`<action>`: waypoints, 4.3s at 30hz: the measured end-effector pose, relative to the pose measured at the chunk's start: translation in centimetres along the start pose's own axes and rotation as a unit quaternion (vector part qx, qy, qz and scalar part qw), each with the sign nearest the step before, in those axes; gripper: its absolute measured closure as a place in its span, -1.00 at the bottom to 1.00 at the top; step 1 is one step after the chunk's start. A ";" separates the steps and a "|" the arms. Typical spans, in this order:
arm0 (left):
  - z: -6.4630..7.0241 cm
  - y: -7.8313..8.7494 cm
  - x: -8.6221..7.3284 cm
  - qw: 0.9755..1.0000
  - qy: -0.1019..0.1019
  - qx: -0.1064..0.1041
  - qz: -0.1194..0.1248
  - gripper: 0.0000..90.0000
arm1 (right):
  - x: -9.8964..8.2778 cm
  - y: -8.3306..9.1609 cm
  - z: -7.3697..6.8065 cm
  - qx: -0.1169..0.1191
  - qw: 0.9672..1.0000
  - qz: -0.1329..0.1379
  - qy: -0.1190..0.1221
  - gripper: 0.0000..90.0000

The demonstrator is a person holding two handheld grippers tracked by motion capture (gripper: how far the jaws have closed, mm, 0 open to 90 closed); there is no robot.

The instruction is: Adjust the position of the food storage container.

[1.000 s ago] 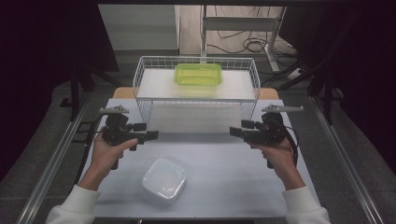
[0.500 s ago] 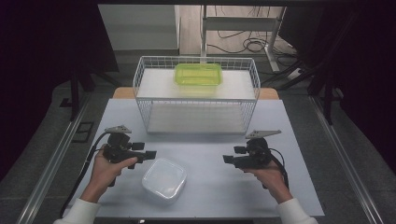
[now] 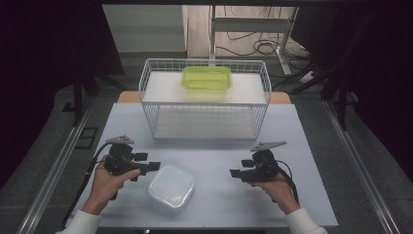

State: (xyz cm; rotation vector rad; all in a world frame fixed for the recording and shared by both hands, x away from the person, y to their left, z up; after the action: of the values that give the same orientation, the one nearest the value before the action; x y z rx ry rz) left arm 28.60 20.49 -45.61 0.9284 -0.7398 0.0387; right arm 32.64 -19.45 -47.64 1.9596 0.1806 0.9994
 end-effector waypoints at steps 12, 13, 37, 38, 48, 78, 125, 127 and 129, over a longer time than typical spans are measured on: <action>0.0 1.1 -1.2 0.999 -0.013 0.018 -0.023 -0.41 | 0.0 0.0 0.4 -0.004 1.000 -0.001 -0.007 -0.29; -0.1 1.3 -1.3 0.999 -0.014 0.018 -0.025 -0.40 | -0.1 0.1 0.4 -0.004 1.000 0.001 -0.008 -0.29; 1.6 1.0 -4.0 0.993 -0.066 -0.012 -0.092 0.58 | -0.2 0.0 0.6 0.006 1.000 0.000 -0.015 -0.30; 2.0 0.8 -4.0 0.993 -0.070 -0.021 -0.095 0.61 | -0.2 0.0 0.6 0.005 1.000 0.000 -0.015 -0.30; 4.1 -0.2 -4.3 0.985 -0.114 -0.026 -0.128 0.99 | 0.0 -0.3 0.9 0.005 1.000 0.000 -0.019 -0.30; 6.5 -5.4 -6.2 0.962 -0.166 -0.023 -0.217 1.00 | 0.1 0.4 1.0 -0.007 1.000 0.011 -0.024 -0.31; -0.2 -1.5 -2.5 0.994 -0.023 0.063 -0.092 1.00 | 0.2 0.5 1.1 -0.014 1.000 0.011 -0.022 -0.31; -1.6 -2.0 -2.7 0.993 0.002 0.069 -0.100 1.00 | 0.2 0.5 1.1 -0.014 1.000 0.010 -0.023 -0.30; -2.5 -2.7 -2.7 0.992 0.012 0.064 -0.108 1.00 | 0.2 0.4 1.1 -0.014 1.000 0.007 -0.022 -0.31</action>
State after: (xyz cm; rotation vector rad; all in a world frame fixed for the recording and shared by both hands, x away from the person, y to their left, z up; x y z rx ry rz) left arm 28.86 21.40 -50.13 1.1251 -0.6158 -0.0945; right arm 33.43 -20.26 -47.50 1.9569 0.1278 0.9620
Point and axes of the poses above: each handheld gripper's, and its own axes: y roughly backward along the jaws, x roughly out of its top, z roughly to its right, the point moved 2 cm from there along -y, roughly forward along the jaws, and after that the axes turned 7 degrees about -z, right-handed, at the moved point
